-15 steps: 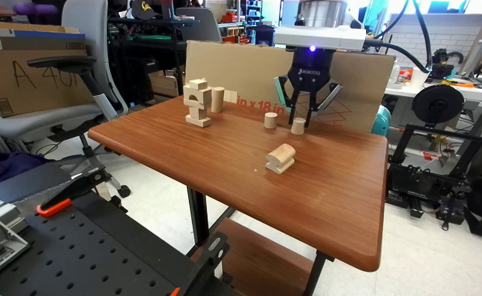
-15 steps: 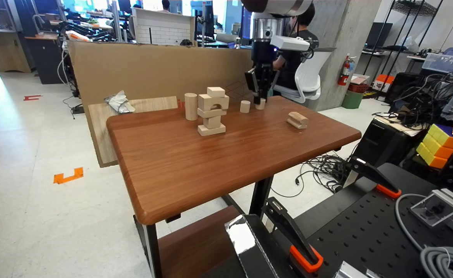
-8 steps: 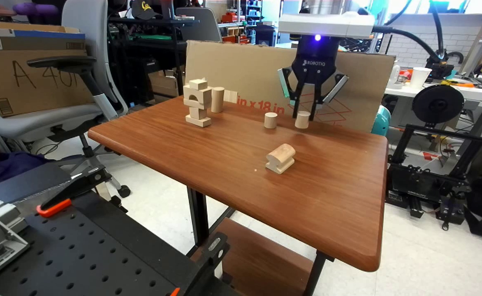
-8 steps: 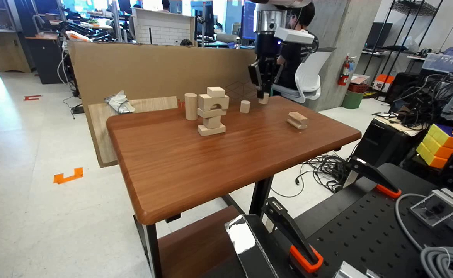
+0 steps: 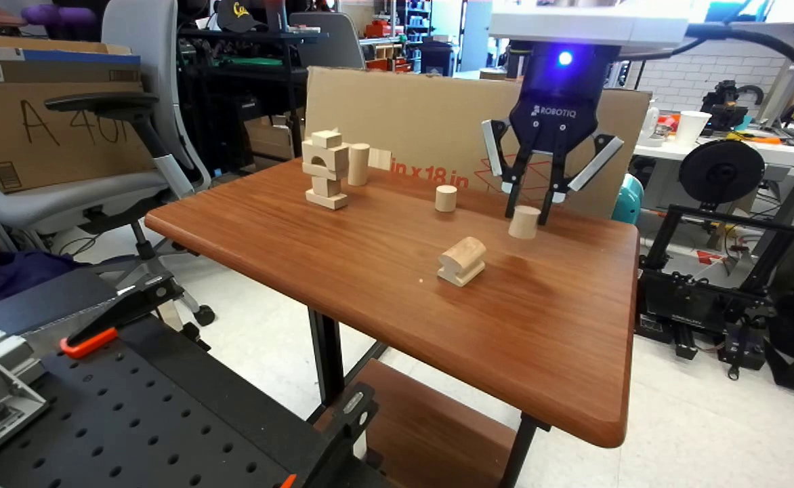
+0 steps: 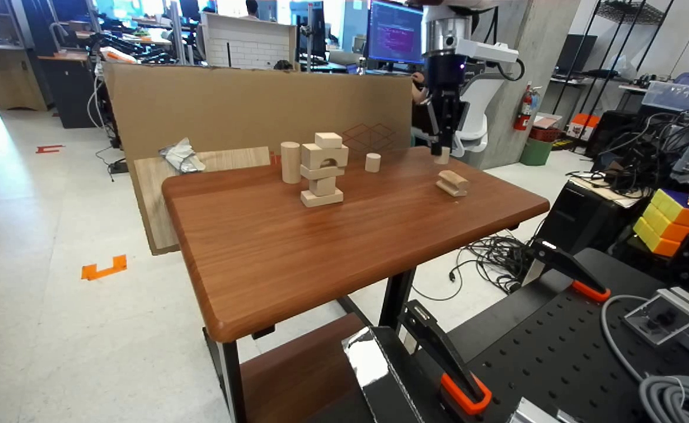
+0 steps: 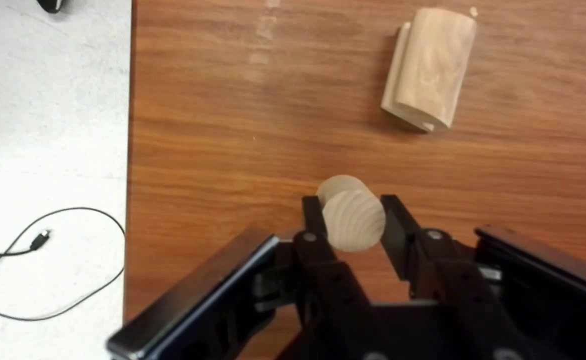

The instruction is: Move the right cylindrical block towards you

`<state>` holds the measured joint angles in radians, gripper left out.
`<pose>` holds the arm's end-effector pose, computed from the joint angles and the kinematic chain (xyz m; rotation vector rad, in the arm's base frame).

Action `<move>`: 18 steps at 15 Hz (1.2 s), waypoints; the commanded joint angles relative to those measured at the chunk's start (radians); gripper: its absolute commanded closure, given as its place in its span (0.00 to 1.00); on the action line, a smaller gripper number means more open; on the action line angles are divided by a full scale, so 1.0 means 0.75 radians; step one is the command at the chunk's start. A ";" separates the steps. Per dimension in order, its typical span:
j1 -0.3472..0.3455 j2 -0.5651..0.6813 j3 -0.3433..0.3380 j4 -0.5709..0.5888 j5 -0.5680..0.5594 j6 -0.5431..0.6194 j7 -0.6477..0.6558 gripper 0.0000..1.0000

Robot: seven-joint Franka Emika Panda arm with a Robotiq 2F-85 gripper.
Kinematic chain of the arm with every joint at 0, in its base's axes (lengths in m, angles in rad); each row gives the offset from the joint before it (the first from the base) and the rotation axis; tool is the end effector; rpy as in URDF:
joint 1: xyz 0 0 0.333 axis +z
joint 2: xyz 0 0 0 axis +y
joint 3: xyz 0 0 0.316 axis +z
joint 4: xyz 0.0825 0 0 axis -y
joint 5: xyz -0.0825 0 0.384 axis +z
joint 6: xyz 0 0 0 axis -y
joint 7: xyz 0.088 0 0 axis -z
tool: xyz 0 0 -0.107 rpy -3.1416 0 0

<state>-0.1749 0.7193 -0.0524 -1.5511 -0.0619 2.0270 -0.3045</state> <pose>0.6598 -0.1517 0.2079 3.0892 0.1856 -0.4003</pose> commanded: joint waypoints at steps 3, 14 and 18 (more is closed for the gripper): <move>-0.006 0.040 -0.045 -0.026 -0.025 0.025 0.076 0.92; 0.021 -0.065 -0.040 -0.125 -0.040 0.110 0.122 0.00; 0.006 -0.134 -0.022 -0.081 -0.016 0.041 0.084 0.00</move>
<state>-0.1646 0.6803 -0.0793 -1.6049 -0.0759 2.1040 -0.2235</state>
